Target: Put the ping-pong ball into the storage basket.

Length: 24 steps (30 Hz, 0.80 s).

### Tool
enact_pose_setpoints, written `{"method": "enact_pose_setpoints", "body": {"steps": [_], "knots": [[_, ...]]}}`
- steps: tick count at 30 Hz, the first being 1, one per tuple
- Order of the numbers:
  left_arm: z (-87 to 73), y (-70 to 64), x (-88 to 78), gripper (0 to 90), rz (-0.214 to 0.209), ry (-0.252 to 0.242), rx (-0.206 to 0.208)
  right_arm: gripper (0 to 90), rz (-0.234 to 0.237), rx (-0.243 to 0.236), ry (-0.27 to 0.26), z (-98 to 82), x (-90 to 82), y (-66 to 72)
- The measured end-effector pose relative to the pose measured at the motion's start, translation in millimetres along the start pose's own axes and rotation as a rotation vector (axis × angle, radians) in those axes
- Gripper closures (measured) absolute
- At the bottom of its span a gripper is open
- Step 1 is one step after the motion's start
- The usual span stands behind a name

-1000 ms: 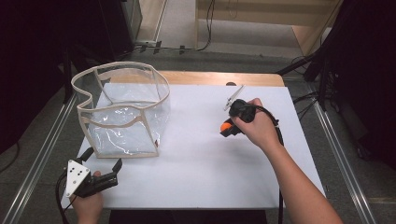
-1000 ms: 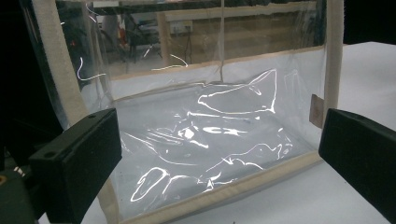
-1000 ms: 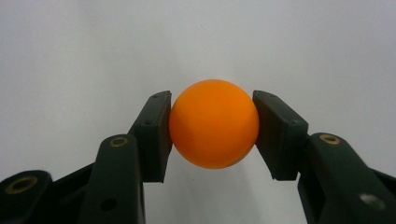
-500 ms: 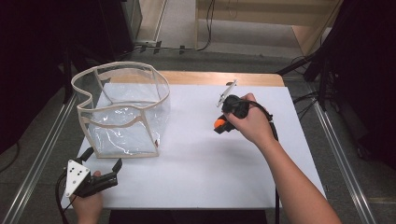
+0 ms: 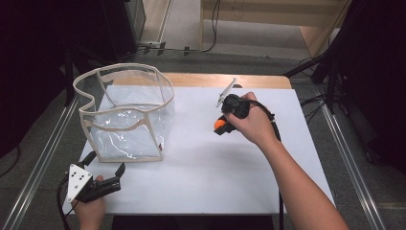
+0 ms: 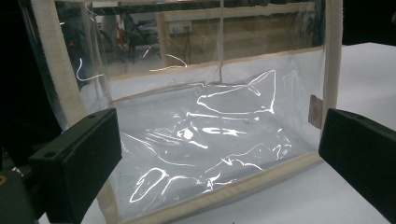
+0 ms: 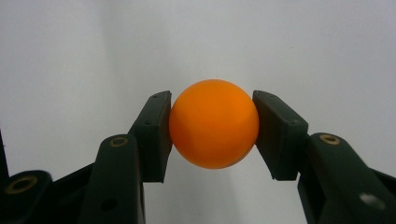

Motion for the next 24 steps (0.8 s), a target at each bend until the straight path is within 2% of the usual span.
{"method": "enact_pose_setpoints", "body": {"steps": [15, 24], "knots": [[0.0, -0.1, 0.2, 0.0, -0.001, 0.000, 0.000, 47.9, 0.012, -0.037, -0.010, 22.8, -3.6, 4.4], [0.0, 0.0, 0.2, 0.0, -0.001, 0.000, -0.002, 47.9, 0.020, -0.043, -0.009, 35.0, -4.8, 8.6]]}}
Point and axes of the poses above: each handheld gripper's, and its own axes: x roughly forward along the jaws, z roughly out of its top, y roughly to its left, the point moved 6 cm from there along x, roughly forward along the jaws, and after that the axes turned 11 degrees about -y, right-handed, at the moved point
